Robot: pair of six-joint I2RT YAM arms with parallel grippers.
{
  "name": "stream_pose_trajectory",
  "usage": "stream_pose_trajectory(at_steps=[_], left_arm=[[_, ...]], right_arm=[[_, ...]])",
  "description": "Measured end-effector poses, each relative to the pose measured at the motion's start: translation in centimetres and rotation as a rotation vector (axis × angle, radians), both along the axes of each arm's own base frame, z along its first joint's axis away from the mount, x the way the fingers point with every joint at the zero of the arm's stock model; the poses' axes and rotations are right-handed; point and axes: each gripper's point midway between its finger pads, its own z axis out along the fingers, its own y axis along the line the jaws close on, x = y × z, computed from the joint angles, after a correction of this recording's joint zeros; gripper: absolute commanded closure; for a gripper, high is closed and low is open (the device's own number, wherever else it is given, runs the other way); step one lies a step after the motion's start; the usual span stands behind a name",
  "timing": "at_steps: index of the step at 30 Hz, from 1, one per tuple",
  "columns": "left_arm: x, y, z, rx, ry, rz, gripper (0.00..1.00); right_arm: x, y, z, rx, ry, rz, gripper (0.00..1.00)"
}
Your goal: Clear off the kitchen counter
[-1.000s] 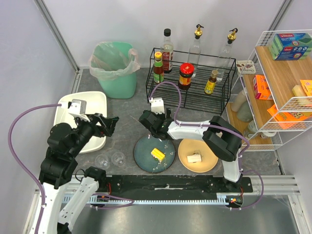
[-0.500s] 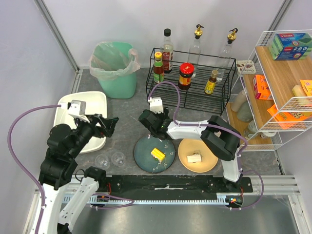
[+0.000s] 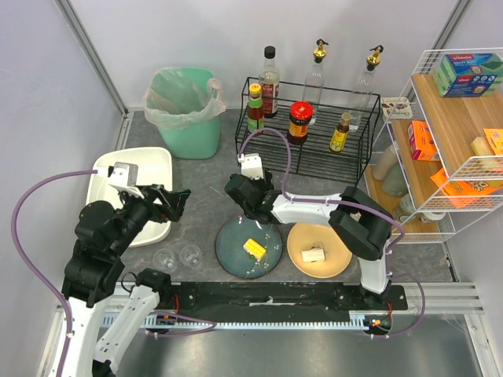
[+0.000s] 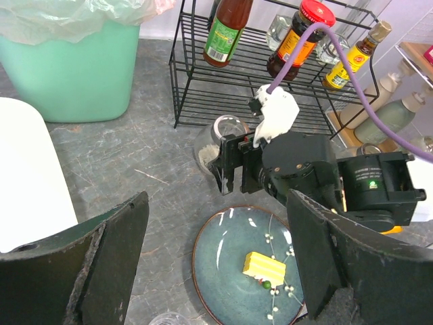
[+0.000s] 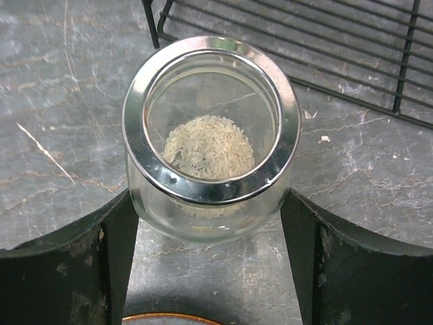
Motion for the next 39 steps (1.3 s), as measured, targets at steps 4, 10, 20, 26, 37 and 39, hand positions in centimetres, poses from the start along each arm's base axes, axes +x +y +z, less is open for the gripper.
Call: stream_pose_trajectory(at_steps=[4,10,20,26,37,39], left_arm=[[0.0,0.0,0.0,0.002,-0.001,0.0,0.12],[0.0,0.0,0.0,0.004,-0.002,0.0,0.12],[0.0,0.0,0.0,0.005,-0.002,0.0,0.12],[0.0,0.0,0.0,0.006,-0.002,0.0,0.12],[0.0,0.1,0.0,0.01,-0.004,0.0,0.12],[0.0,0.1,0.0,0.012,-0.005,0.001,0.12]], right_arm=[[0.6,-0.4,1.7,0.038,-0.026,-0.014,0.72],[1.8,-1.9,2.4,0.06,-0.042,-0.053,0.72],[4.1,-4.6,2.4,0.065,-0.051,-0.128,0.73],[5.2,-5.7,1.5,0.05,-0.041,-0.161,0.72],[7.1,-5.0,0.8,0.059,-0.058,-0.195,0.71],[7.4,-5.0,0.8,0.064,-0.063,-0.205,0.71]])
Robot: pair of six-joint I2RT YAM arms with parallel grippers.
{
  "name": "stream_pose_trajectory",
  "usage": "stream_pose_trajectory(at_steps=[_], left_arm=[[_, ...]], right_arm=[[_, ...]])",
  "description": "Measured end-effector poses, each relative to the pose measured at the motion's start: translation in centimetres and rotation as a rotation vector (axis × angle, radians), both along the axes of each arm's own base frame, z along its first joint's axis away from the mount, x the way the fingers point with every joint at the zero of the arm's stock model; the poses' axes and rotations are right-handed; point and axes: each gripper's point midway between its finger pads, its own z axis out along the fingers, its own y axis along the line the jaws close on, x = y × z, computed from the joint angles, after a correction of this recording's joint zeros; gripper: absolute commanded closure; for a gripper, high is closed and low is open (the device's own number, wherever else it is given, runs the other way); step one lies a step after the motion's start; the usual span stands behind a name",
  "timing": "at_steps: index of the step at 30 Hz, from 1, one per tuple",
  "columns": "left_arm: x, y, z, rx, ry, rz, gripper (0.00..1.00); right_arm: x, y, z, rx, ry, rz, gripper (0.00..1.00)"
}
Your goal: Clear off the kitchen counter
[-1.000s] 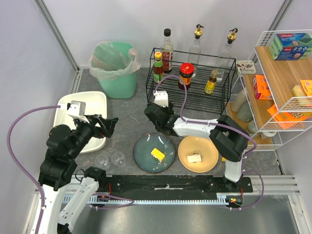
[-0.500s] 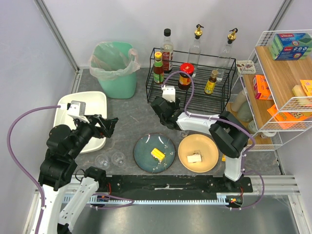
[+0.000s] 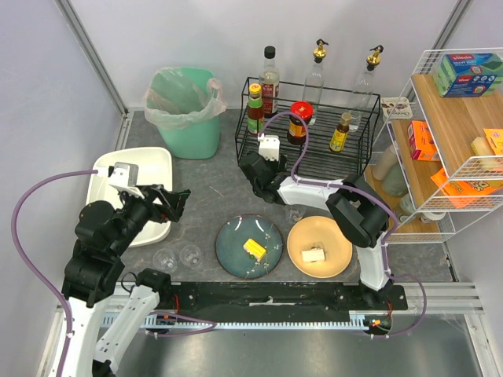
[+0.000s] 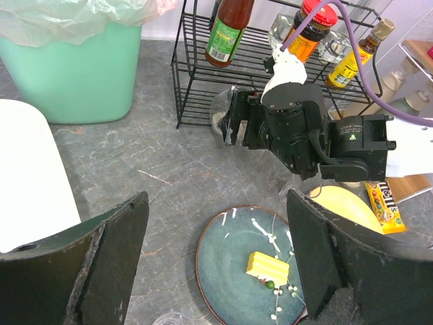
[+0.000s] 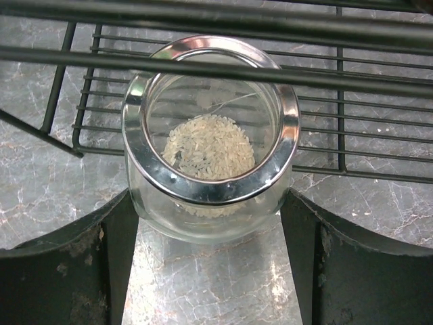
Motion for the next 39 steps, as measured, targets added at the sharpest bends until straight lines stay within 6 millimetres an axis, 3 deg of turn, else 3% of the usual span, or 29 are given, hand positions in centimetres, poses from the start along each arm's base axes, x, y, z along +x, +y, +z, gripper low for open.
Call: stream_pose_trajectory(at_steps=[18,23,29,35,39], left_arm=[[0.0,0.1,0.0,0.009,-0.003,0.002,0.12],[0.1,0.1,0.0,0.01,-0.003,0.006,0.12],[0.2,0.2,-0.1,0.012,-0.002,0.008,0.12],[0.2,0.2,-0.1,0.014,-0.003,0.008,0.12],[0.2,0.2,-0.1,0.019,-0.003,0.008,0.12]], right_arm=[[3.7,-0.5,0.2,0.056,-0.036,-0.092,0.59],[4.5,-0.6,0.2,0.062,-0.043,-0.106,0.48],[4.9,-0.5,0.2,0.058,-0.043,-0.109,0.27],[4.9,-0.5,0.1,0.052,-0.042,-0.106,0.18],[4.9,-0.5,0.2,0.048,-0.04,-0.099,0.06]])
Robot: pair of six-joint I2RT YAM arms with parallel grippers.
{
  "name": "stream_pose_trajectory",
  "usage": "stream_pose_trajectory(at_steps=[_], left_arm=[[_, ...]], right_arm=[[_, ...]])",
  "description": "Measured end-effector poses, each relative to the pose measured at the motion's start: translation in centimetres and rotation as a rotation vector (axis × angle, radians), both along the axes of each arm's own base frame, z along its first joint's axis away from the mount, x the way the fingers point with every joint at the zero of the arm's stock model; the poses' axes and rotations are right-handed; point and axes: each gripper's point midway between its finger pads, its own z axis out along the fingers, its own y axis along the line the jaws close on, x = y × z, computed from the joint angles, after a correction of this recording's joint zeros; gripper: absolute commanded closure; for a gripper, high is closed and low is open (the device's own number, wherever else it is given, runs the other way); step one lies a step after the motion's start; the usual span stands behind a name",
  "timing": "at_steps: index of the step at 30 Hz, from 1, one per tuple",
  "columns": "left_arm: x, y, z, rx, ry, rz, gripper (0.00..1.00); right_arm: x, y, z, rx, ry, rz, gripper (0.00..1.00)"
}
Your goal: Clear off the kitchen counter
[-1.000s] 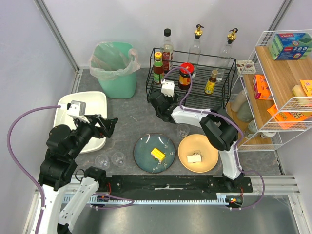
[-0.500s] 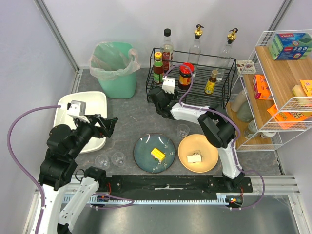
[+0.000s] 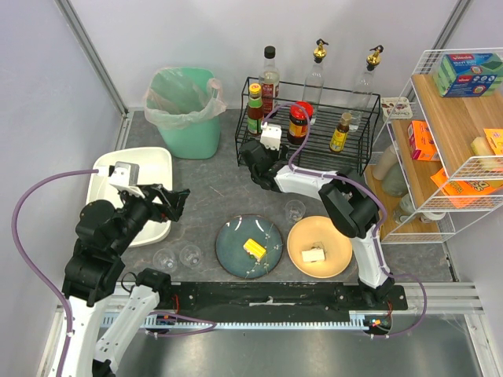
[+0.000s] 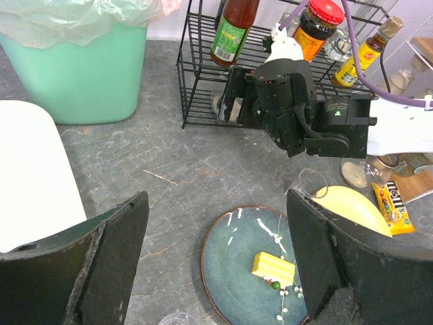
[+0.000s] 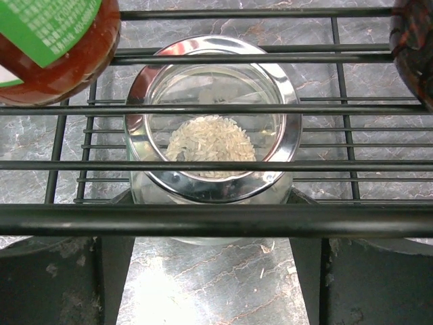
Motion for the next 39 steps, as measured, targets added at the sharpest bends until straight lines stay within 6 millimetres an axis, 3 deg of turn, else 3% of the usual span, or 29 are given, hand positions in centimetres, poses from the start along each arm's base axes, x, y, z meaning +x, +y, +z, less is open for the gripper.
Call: stream_pose_trajectory(at_steps=[1,16,30,35,39], left_arm=[[0.0,0.0,0.0,0.001,0.001,0.001,0.12],[0.2,0.1,-0.1,0.005,0.005,0.01,0.12],[0.2,0.1,-0.1,0.004,0.005,0.006,0.12],[0.2,-0.4,-0.4,0.003,0.017,-0.019,0.12],[0.3,-0.9,-1.6,0.005,0.045,-0.046,0.12]], right_arm=[[0.0,0.0,0.0,-0.001,0.0,0.002,0.02],[-0.9,0.2,0.7,0.006,0.018,0.066,0.02],[-4.9,-0.8,7.1,0.052,-0.031,0.223,0.02],[-7.4,-2.8,10.3,0.023,-0.021,0.267,0.02],[-10.3,-5.8,11.9,-0.007,0.002,0.264,0.02]])
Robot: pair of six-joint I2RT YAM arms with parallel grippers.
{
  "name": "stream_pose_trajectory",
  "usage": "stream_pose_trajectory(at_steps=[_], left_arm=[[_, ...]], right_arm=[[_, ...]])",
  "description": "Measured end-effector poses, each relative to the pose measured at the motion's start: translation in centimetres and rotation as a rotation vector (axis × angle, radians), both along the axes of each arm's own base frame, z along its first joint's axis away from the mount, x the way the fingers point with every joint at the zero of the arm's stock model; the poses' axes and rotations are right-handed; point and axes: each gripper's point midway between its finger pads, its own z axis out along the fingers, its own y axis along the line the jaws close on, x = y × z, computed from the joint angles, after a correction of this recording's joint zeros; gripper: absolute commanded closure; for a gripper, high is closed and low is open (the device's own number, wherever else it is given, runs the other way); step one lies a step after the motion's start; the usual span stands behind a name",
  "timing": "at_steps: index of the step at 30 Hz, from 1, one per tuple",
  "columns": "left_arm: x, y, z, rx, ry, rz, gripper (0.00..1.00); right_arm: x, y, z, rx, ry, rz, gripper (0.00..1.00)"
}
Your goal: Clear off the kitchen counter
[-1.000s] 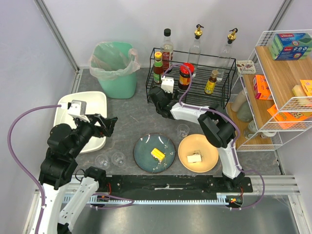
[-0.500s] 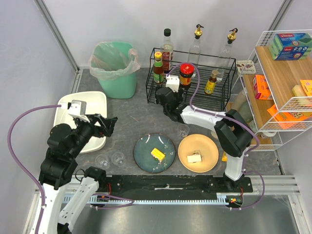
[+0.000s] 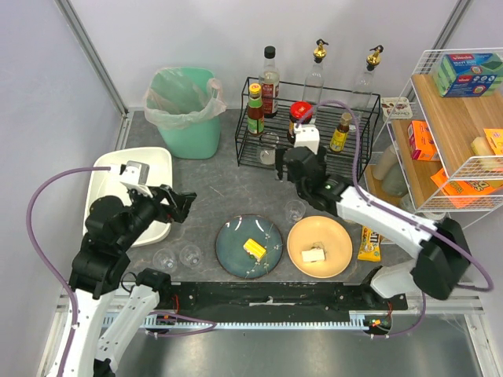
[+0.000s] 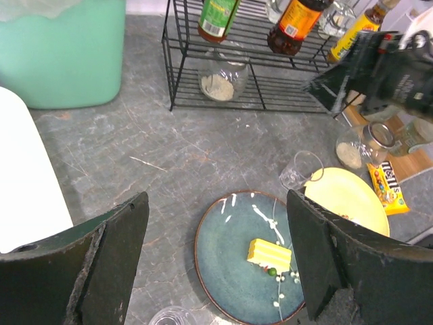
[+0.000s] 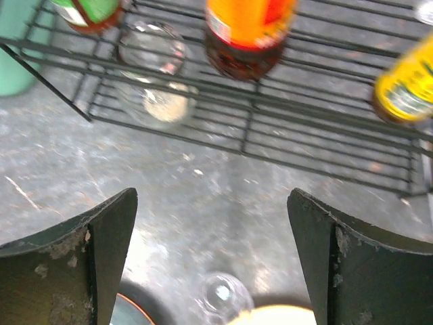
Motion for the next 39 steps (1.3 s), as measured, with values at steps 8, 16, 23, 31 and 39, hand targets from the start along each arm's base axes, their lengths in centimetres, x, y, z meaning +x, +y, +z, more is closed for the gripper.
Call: stream_pose_trajectory(at_steps=[8,16,23,31,39], left_arm=[[0.6,-1.6,-2.6,-0.012,0.056,-0.077,0.12],[1.7,-2.9,-4.0,-0.023,0.099,-0.127,0.12],[1.9,-3.3,-3.7,-0.029,0.089,-0.142,0.12],[2.1,-3.1,-3.6,-0.029,0.082,-0.132,0.12],[2.2,-2.9,-3.7,-0.025,0.082,-0.116,0.12]], right_arm=[[-5.5,-8.2,-2.3,-0.128,0.125,-0.108,0.02],[-9.5,-15.8,-5.1,-0.145,0.209,-0.323,0.02],[-10.6,-18.7,-6.2,-0.112,0.21,-0.468,0.02],[-11.5,-20.1,-8.4,-0.064,0.225,-0.574,0.02],[-11.7,-20.7,-10.5,-0.06,0.25,-0.608,0.02]])
